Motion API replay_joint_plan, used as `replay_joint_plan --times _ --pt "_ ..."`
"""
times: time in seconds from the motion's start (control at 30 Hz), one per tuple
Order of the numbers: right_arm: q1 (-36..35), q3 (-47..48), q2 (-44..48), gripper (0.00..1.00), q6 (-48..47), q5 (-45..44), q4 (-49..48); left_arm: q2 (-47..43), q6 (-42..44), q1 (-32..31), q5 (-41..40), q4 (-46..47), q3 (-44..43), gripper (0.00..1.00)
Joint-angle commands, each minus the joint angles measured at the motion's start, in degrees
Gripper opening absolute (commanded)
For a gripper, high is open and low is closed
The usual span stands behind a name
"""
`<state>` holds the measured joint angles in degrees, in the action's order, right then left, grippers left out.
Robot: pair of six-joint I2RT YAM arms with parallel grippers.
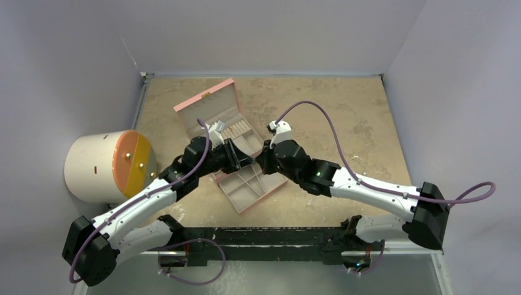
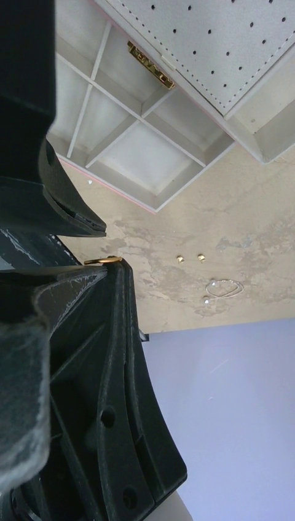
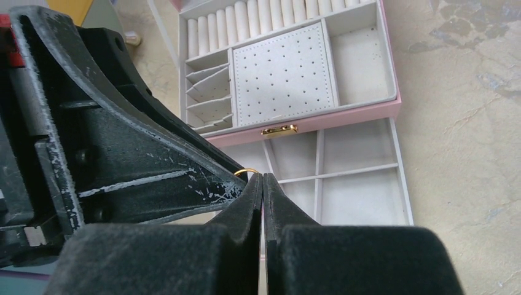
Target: Organize the mixed jewelry
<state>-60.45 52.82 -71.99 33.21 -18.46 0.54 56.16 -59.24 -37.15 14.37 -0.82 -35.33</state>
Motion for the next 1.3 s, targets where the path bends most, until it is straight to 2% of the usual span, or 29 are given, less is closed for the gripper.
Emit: replay_joint_plan --times 0.0,0.3,0.6,0.7,0.83,1.0,1.17,1.27 --pt "-0.5 1.5 2.1 0.0 -0.8 -0.2 -3.1 0.0 -0.2 0.2 0.7 3.3 0.2 0.2" --pt "-1.0 1.2 1.8 0.0 -0.6 0.1 -3.2 -0.6 -0.5 0.1 0.0 3.2 0.4 0.0" --pt "-1.2 0.6 3.1 0.0 0.0 -0.9 -1.2 -2.7 0.3 0.2 -1.3 2.3 0.2 0.0" --pt "-1.2 0.0 4.5 0.17 1.1 -0.1 0.5 -3.7 2.1 0.2 -1.8 1.0 0.0 0.0" --pt "-0.9 -0.8 7.0 0.23 -1.0 0.5 3.3 -5.0 4.4 0.2 -1.4 0.0 -0.2 0.0" --pt "2.4 -5.0 14.0 0.24 -4.2 12.1 -0.1 -7.0 6.1 0.1 1.7 -0.1 0.2 0.0" --pt "11.0 -10.0 21.6 0.27 -3.6 29.8 -5.2 -8.7 6.1 0.1 8.8 7.0 0.6 0.0" --pt "12.3 -10.7 23.9 0.31 -3.6 35.4 -6.7 -9.6 5.8 0.1 13.7 10.9 0.7 0.0"
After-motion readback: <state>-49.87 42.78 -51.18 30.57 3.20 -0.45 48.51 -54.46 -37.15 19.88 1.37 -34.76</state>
